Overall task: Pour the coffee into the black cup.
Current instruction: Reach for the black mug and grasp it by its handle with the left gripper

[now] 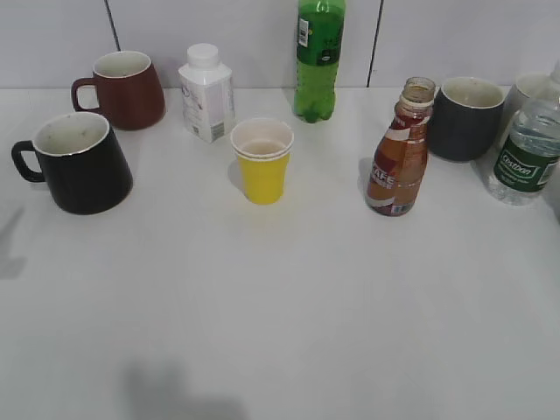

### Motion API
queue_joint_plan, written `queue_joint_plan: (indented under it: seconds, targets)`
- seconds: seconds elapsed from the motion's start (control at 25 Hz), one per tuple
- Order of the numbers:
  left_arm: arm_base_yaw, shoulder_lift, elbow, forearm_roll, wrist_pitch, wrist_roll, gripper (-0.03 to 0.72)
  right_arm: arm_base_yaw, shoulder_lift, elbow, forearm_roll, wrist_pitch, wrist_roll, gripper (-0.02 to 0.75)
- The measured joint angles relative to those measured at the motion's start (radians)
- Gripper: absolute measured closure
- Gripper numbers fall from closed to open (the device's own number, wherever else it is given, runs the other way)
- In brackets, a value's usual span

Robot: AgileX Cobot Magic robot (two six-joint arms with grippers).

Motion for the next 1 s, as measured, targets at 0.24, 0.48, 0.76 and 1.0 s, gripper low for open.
queue_joint_plan:
  seconds: [0.24, 0.48, 0.76, 1.0]
  targets:
    - [0.0, 0.169, 0.0, 0.0, -0.137, 0.0, 0.217, 0.0, 0.0, 0.0, 0.0, 0.0, 0.0, 0.15]
    - [0.0, 0.347, 0.0, -0.119, -0.286, 0.0, 0.218, 0.0, 0.0, 0.0, 0.0, 0.0, 0.0, 0.15]
    - [0.0, 0.556, -0.001, -0.152, -0.502, 0.0, 0.219, 0.0, 0.0, 0.0, 0.0, 0.0, 0.001, 0.15]
    - [0.0, 0.719, -0.01, -0.153, -0.66, 0.0, 0.22, 0.0, 0.0, 0.0, 0.0, 0.0, 0.001, 0.15]
